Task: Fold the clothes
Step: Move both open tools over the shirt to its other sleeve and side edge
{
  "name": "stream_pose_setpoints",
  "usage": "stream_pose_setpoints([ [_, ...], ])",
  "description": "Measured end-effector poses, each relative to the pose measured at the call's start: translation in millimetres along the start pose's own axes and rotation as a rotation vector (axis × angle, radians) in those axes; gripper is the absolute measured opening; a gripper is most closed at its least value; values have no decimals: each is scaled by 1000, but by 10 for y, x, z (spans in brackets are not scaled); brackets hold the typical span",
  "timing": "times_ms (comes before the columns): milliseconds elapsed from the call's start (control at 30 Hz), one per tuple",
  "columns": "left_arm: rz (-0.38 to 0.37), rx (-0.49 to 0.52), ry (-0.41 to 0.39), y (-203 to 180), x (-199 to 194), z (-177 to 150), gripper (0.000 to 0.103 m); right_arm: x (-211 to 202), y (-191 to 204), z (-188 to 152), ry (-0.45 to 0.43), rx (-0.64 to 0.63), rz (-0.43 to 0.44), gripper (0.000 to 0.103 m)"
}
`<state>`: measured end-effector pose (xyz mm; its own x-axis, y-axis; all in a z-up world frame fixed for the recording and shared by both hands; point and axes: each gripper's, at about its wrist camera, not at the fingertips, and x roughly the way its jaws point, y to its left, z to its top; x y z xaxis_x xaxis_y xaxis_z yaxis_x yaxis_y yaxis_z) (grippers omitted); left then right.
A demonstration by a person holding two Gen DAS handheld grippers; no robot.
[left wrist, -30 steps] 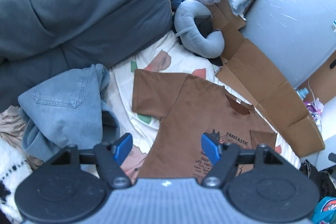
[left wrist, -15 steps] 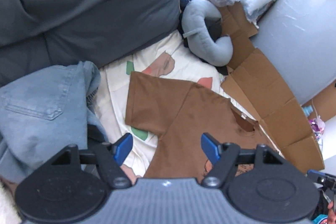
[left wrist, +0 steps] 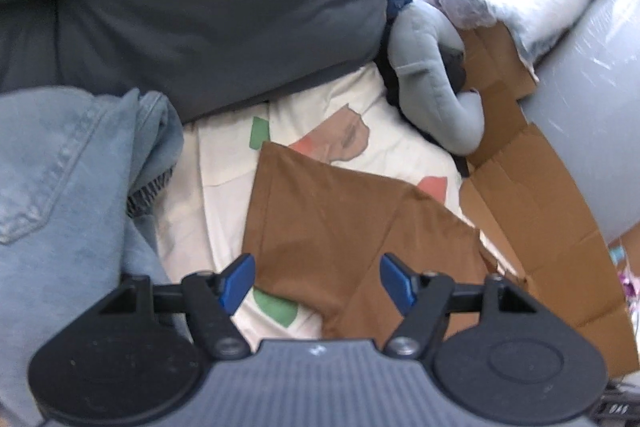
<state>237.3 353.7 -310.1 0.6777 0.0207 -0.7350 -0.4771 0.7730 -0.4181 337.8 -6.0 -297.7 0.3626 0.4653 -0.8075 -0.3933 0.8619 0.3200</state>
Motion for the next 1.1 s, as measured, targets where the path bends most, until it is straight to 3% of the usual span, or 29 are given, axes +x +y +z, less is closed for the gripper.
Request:
stream_pose_setpoints([
  [233, -27, -89, 18, 192, 395, -139, 70, 448, 132, 75, -1, -98, 11, 83],
  [533, -94, -225, 63, 426, 829, -353, 71, 814, 435, 303, 104, -267, -7, 80],
  [733, -106, -281, 88, 529, 1101, -462, 73, 856, 740, 475, 133, -247, -10, 80],
  [833, -130, -310, 63, 579, 1156, -489, 78, 903, 954, 458, 113, -299, -46, 80],
  [933, -165, -340, 36, 620, 1186, -514, 85, 919, 1077, 435, 94, -279, -31, 80],
  [1100, -212, -367, -33, 644, 1221, -544, 86, 904, 1249, 467, 84, -287, -16, 80],
])
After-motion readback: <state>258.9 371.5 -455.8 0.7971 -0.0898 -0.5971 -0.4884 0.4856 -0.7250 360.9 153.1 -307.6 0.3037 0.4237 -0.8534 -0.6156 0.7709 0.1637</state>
